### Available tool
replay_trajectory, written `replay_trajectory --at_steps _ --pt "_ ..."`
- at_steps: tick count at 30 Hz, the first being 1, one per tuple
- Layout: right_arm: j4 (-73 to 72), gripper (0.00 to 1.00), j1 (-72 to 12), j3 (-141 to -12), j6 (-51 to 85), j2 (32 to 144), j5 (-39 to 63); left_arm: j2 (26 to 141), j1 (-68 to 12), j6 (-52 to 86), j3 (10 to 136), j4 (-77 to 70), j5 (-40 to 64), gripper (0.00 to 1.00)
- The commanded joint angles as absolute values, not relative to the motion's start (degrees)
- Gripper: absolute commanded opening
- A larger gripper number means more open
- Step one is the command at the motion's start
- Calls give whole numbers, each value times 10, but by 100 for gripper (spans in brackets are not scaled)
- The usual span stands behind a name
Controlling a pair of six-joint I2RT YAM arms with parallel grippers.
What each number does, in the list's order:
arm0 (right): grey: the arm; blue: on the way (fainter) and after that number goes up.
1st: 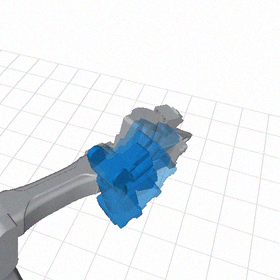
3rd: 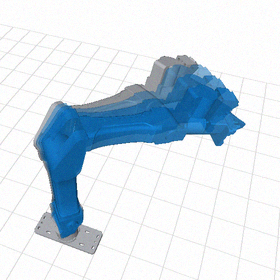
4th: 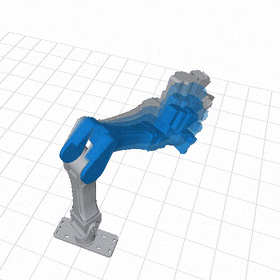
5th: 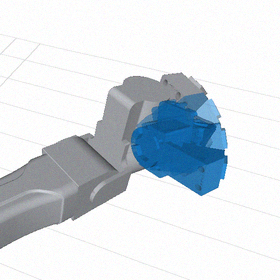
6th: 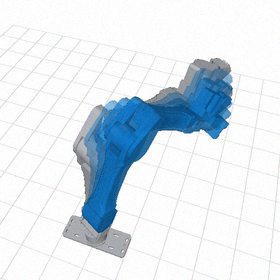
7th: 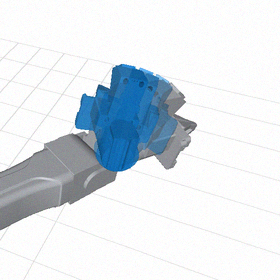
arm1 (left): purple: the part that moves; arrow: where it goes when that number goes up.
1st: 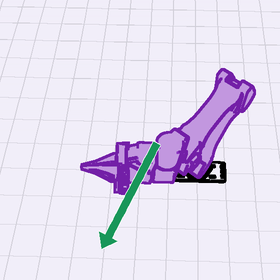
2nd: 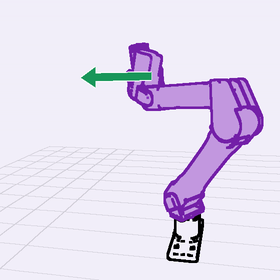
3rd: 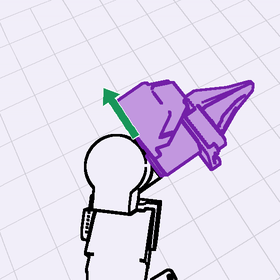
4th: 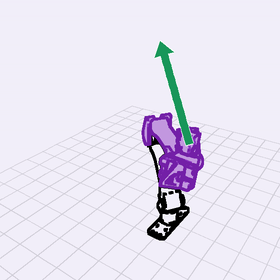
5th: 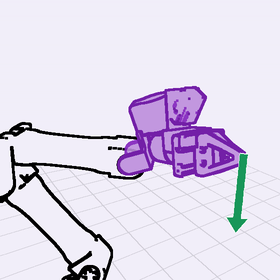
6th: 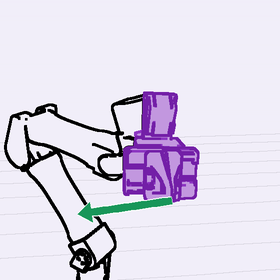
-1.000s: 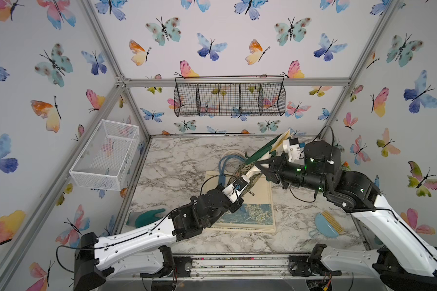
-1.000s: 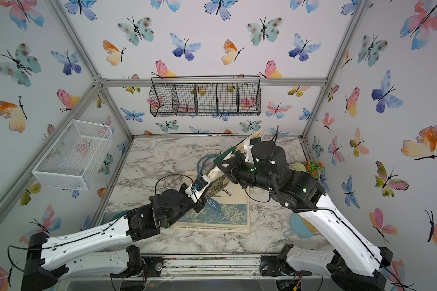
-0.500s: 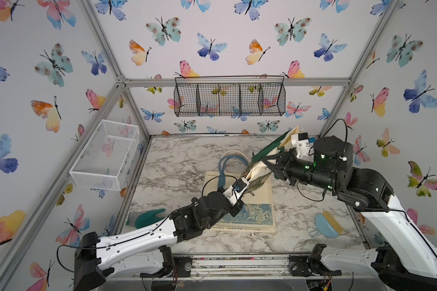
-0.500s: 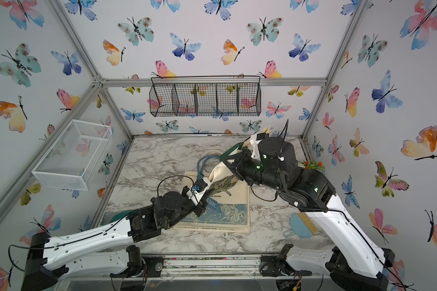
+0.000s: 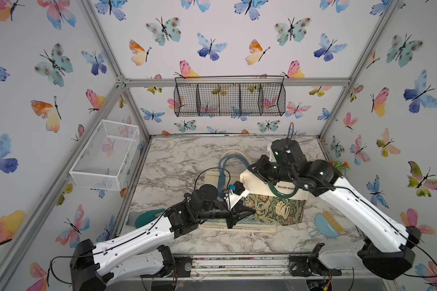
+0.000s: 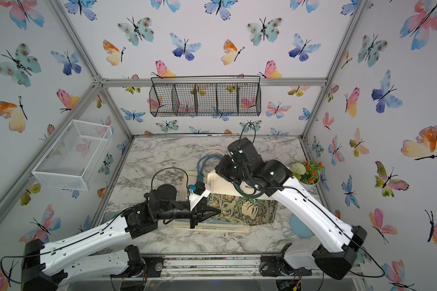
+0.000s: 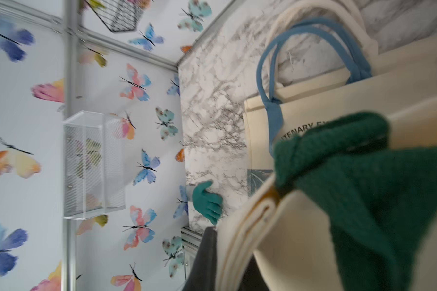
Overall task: Put away the canvas bag
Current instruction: Press the canvas bag, then place the canvas bag at the center of the board.
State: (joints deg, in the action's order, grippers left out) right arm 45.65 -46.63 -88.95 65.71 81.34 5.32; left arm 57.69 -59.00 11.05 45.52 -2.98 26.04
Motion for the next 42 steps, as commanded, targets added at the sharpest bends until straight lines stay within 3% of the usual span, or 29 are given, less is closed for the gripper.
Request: replay_trajectory --at_steps 1,5,9,12,21,34,42 --pt "429 2 -418 -865 610 880 67 540 -571 137 483 -135 354 0" --pt "411 2 -396 -884 596 940 77 527 -476 191 461 -130 297 0" --pt "405 2 -379 -924 592 1006 109 534 -323 302 410 -192 354 0" --pt "404 2 -371 -959 591 1057 132 552 -256 330 394 -224 395 0" --pt "418 2 -355 -1075 592 1165 149 613 -194 302 419 -208 442 0" --pt "398 2 -308 -1171 588 1192 118 690 -153 313 471 -272 493 0" --pt "268 2 -322 -974 606 1206 237 671 -139 301 324 -243 439 0"
